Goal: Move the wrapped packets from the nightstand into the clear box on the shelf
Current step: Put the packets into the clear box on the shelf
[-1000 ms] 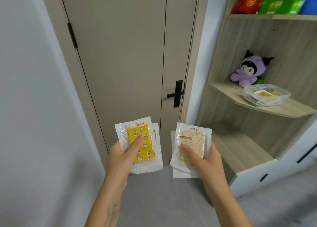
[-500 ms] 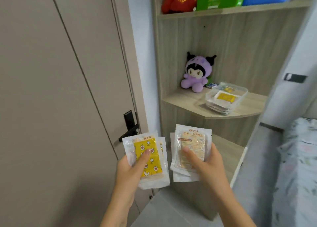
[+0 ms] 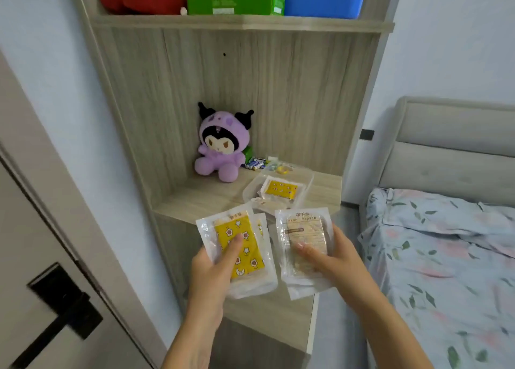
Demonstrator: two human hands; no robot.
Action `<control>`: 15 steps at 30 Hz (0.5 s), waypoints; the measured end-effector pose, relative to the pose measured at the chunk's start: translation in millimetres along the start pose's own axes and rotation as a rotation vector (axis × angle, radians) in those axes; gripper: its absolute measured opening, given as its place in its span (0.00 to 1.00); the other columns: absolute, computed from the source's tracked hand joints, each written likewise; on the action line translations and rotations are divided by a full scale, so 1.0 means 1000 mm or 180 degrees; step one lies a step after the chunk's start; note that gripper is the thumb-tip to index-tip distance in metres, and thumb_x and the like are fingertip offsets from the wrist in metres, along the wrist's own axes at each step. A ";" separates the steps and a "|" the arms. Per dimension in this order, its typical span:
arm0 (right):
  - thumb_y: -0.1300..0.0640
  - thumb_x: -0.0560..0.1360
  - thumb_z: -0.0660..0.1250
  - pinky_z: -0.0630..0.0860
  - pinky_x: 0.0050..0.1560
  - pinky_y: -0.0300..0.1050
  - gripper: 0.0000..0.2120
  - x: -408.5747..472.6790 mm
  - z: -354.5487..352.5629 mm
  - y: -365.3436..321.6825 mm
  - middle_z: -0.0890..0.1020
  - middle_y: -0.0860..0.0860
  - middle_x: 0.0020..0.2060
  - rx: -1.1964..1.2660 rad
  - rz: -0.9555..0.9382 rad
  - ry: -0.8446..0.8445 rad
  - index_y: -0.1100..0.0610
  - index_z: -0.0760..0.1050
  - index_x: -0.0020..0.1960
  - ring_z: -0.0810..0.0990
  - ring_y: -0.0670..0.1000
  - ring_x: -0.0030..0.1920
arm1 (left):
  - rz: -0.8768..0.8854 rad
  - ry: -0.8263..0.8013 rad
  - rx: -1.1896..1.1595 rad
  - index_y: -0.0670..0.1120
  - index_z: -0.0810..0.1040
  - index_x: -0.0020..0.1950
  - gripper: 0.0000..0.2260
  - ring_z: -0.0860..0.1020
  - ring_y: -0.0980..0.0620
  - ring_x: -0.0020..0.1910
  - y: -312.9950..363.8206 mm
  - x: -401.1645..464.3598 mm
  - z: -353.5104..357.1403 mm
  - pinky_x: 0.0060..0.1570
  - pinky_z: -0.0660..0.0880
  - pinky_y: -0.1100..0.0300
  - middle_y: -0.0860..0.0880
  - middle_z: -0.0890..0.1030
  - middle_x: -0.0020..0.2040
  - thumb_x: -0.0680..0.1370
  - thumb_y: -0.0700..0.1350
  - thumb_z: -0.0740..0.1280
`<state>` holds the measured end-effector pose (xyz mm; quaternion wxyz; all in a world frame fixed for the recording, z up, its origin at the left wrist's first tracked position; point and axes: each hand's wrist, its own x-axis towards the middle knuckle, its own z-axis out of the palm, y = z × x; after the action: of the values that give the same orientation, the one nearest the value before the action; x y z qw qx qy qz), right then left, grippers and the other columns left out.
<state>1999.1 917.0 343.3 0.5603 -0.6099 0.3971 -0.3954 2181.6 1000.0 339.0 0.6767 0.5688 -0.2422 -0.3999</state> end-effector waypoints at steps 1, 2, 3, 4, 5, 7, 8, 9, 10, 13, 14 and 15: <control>0.57 0.70 0.74 0.80 0.45 0.42 0.20 0.019 -0.006 0.001 0.85 0.50 0.50 0.0018 0.0000 -0.0061 0.52 0.74 0.60 0.85 0.50 0.49 | -0.0025 0.0042 -0.0028 0.47 0.81 0.54 0.11 0.85 0.49 0.45 -0.003 0.015 0.008 0.43 0.80 0.54 0.48 0.86 0.46 0.73 0.46 0.71; 0.59 0.70 0.75 0.80 0.44 0.41 0.21 0.039 -0.012 0.001 0.85 0.50 0.50 0.0037 0.0001 -0.0099 0.52 0.74 0.60 0.85 0.50 0.49 | -0.0070 0.0091 -0.0070 0.47 0.80 0.54 0.11 0.85 0.49 0.44 -0.007 0.029 0.017 0.40 0.81 0.55 0.48 0.86 0.45 0.73 0.46 0.71; 0.60 0.70 0.75 0.80 0.44 0.41 0.22 0.058 -0.019 0.000 0.85 0.49 0.51 0.0051 0.0003 -0.0116 0.51 0.73 0.60 0.85 0.50 0.50 | -0.0113 0.0144 -0.0126 0.47 0.80 0.54 0.10 0.85 0.50 0.43 -0.010 0.042 0.025 0.37 0.81 0.57 0.49 0.86 0.45 0.73 0.45 0.71; 0.61 0.70 0.75 0.80 0.44 0.42 0.23 0.077 -0.027 -0.002 0.85 0.49 0.51 0.0053 -0.0004 -0.0130 0.50 0.73 0.61 0.85 0.50 0.50 | -0.0146 0.0213 -0.0181 0.48 0.80 0.54 0.10 0.85 0.50 0.43 -0.014 0.055 0.033 0.35 0.80 0.58 0.49 0.86 0.45 0.73 0.44 0.71; 0.61 0.69 0.75 0.81 0.45 0.44 0.23 0.096 -0.035 -0.005 0.85 0.50 0.51 0.0043 -0.0009 -0.0131 0.51 0.72 0.61 0.85 0.50 0.50 | -0.0166 0.0283 -0.0211 0.48 0.80 0.54 0.10 0.85 0.50 0.43 -0.015 0.068 0.042 0.35 0.80 0.59 0.48 0.86 0.46 0.73 0.44 0.71; 0.58 0.67 0.76 0.82 0.46 0.45 0.23 0.132 -0.052 -0.014 0.85 0.50 0.49 -0.0052 -0.0034 -0.0040 0.53 0.74 0.59 0.85 0.50 0.49 | -0.0157 0.0332 -0.0210 0.48 0.80 0.56 0.12 0.85 0.50 0.44 -0.014 0.092 0.058 0.35 0.80 0.59 0.48 0.86 0.47 0.73 0.44 0.72; 0.56 0.65 0.77 0.81 0.44 0.43 0.21 0.151 -0.059 -0.019 0.86 0.49 0.47 -0.0189 -0.0069 0.0012 0.54 0.76 0.57 0.85 0.49 0.47 | -0.0143 0.0338 -0.0195 0.48 0.79 0.57 0.13 0.85 0.49 0.45 -0.011 0.103 0.066 0.36 0.80 0.58 0.48 0.86 0.47 0.72 0.44 0.72; 0.56 0.65 0.77 0.81 0.42 0.41 0.19 0.170 -0.065 -0.024 0.86 0.47 0.45 -0.0372 -0.0121 0.0051 0.54 0.78 0.54 0.85 0.48 0.45 | -0.0124 0.0344 -0.0171 0.48 0.79 0.57 0.15 0.85 0.49 0.46 -0.008 0.113 0.073 0.38 0.80 0.57 0.49 0.86 0.47 0.72 0.45 0.72; 0.56 0.66 0.77 0.81 0.41 0.40 0.16 0.189 -0.069 -0.029 0.86 0.45 0.42 -0.0591 -0.0203 0.0079 0.54 0.78 0.52 0.85 0.47 0.43 | -0.0108 0.0346 -0.0132 0.48 0.78 0.58 0.16 0.84 0.50 0.46 -0.005 0.122 0.078 0.39 0.80 0.57 0.49 0.86 0.48 0.71 0.45 0.72; 0.54 0.70 0.76 0.80 0.48 0.46 0.15 0.252 -0.064 -0.037 0.85 0.47 0.46 -0.1519 -0.0576 -0.0049 0.54 0.77 0.54 0.83 0.48 0.47 | -0.0143 0.0349 0.0028 0.50 0.77 0.57 0.14 0.84 0.54 0.44 0.000 0.142 0.086 0.32 0.77 0.66 0.52 0.85 0.47 0.73 0.43 0.72; 0.53 0.72 0.74 0.79 0.50 0.49 0.17 0.271 -0.059 -0.037 0.84 0.49 0.49 -0.1975 -0.0691 -0.0195 0.56 0.75 0.58 0.82 0.51 0.49 | -0.0188 0.0337 0.0085 0.51 0.77 0.57 0.13 0.83 0.55 0.44 0.001 0.146 0.086 0.31 0.76 0.66 0.53 0.85 0.47 0.74 0.43 0.71; 0.52 0.74 0.71 0.78 0.51 0.52 0.19 0.289 -0.052 -0.036 0.83 0.53 0.52 -0.2487 -0.0779 -0.0372 0.57 0.73 0.61 0.81 0.55 0.51 | -0.0233 0.0306 0.0147 0.51 0.76 0.57 0.13 0.83 0.55 0.44 0.002 0.151 0.085 0.33 0.76 0.65 0.53 0.85 0.46 0.74 0.43 0.71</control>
<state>2059.9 631.5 392.7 0.2571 -0.8409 0.4094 -0.2434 2199.9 827.9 341.5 0.6592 0.6112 -0.1977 -0.3909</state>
